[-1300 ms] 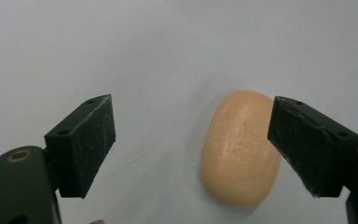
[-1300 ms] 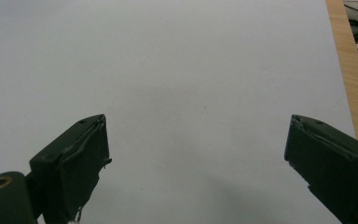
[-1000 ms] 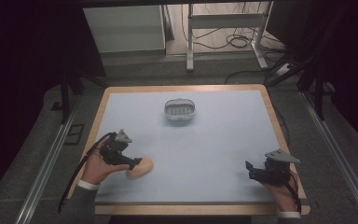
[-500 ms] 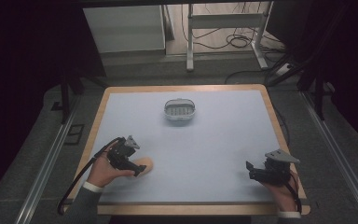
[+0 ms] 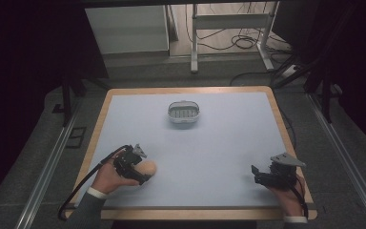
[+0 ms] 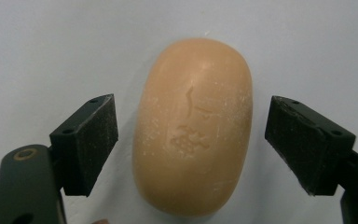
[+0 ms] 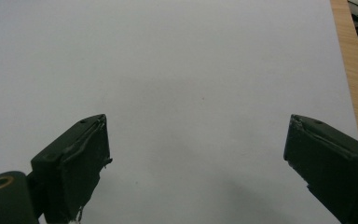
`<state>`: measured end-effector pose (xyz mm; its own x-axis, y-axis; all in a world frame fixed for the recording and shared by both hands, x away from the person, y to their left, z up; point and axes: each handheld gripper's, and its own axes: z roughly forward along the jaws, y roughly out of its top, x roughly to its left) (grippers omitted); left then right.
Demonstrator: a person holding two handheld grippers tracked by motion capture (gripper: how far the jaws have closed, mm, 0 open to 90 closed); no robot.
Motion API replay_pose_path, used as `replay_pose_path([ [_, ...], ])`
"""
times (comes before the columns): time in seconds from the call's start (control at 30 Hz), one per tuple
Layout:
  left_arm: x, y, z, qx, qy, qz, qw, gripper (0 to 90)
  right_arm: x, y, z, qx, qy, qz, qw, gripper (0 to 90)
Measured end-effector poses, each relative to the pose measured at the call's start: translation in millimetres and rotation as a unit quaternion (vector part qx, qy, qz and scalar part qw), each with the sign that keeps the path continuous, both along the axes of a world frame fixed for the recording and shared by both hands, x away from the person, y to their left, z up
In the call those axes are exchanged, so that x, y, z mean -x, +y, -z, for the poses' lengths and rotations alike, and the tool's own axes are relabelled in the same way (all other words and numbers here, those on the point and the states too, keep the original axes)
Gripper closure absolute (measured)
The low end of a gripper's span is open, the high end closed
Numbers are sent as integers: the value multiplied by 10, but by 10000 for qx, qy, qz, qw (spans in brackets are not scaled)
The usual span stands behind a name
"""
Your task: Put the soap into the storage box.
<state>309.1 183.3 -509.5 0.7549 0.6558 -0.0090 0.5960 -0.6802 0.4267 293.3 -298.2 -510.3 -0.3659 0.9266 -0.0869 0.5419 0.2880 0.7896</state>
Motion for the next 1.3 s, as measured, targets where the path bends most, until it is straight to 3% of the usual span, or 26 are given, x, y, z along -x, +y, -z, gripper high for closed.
replay_pose_path([
  [0.17, 0, -7, 46, -34, 65, 35, 10000, 194, -4, 1, 8, 19, 9, 0, 10000, 67],
  [0.43, 6, -3, 59, -108, 25, 52, 9999, 306, -3, -1, 8, 30, 0, 0, 10000, 67],
  [1.3, -5, 34, -48, 153, -185, 62, 9997, 319, -5, -21, 9, 32, -7, 45, 10000, 70],
])
